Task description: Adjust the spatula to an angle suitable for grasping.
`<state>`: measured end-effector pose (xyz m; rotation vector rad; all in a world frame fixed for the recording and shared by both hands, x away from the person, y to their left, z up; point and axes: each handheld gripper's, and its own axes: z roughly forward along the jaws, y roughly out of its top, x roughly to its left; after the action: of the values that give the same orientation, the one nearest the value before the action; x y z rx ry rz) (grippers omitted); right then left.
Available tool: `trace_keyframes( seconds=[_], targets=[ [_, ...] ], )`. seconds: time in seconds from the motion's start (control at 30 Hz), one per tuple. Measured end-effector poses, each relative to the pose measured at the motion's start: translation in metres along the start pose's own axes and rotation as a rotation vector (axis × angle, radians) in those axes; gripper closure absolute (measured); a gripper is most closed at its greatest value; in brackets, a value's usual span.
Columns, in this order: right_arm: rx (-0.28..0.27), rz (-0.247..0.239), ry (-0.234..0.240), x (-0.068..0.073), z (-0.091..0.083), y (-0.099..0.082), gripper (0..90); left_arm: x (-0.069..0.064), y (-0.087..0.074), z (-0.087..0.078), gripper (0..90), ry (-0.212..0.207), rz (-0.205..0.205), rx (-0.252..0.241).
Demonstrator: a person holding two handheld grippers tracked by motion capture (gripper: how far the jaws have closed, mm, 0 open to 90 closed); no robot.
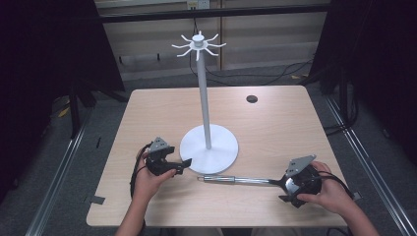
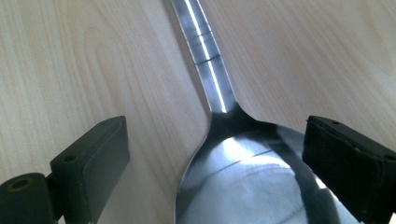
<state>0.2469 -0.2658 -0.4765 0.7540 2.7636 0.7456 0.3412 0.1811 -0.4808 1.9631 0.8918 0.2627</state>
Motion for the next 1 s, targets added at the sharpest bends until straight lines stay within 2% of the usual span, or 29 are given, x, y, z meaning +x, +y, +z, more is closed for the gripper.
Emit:
trace_keyframes(
  seconds=[0.17,0.27,0.33,0.5,0.53,0.57,0.6,0.73,0.8,0.83,0.9,0.97,1.0],
  targets=[
    [0.036,-0.031,-0.013,0.002,0.0,0.009,7.6,0.001,0.0,-0.002,10.8,0.002,-0.009,-0.007],
    [0.021,-0.026,0.004,0.001,0.0,0.013,8.2,0.0,-0.001,-0.003,10.9,0.002,0.0,-0.011],
    [0.057,-0.034,0.022,0.0,0.001,0.016,8.3,0.0,-0.001,-0.003,11.0,0.004,0.001,-0.011],
    [0.134,-0.045,0.031,-0.006,0.006,0.025,10.2,-0.002,0.0,-0.003,11.1,0.007,-0.001,-0.012],
    [0.134,-0.045,0.031,-0.006,0.006,0.025,10.2,-0.002,0.0,-0.002,11.1,0.008,-0.001,-0.01],
    [0.167,-0.031,0.032,-0.007,0.007,0.03,11.7,-0.003,-0.001,-0.001,11.1,0.005,0.003,-0.004],
    [0.17,-0.045,0.028,-0.009,0.007,0.033,12.5,-0.003,-0.001,-0.001,11.1,0.005,0.003,-0.004],
    [0.196,-0.023,0.042,-0.01,0.009,0.044,16.9,-0.003,-0.001,0.0,11.1,0.005,0.003,-0.001],
    [0.202,-0.041,0.043,-0.011,0.011,0.046,17.2,-0.002,-0.001,0.0,11.1,0.002,0.002,-0.001],
    [0.226,-0.032,0.042,-0.011,0.012,0.048,17.2,-0.002,-0.001,0.0,11.1,0.002,0.002,-0.002],
    [0.27,-0.051,0.057,-0.01,0.017,0.055,21.4,-0.002,-0.001,-0.001,11.2,0.004,-0.002,-0.005],
    [0.287,-0.051,0.059,-0.009,0.02,0.06,22.4,0.0,-0.001,-0.002,11.1,0.007,0.0,-0.01],
    [0.289,-0.066,0.063,-0.009,0.022,0.062,22.7,0.0,-0.001,-0.002,11.2,0.007,0.0,-0.01]
  ],
)
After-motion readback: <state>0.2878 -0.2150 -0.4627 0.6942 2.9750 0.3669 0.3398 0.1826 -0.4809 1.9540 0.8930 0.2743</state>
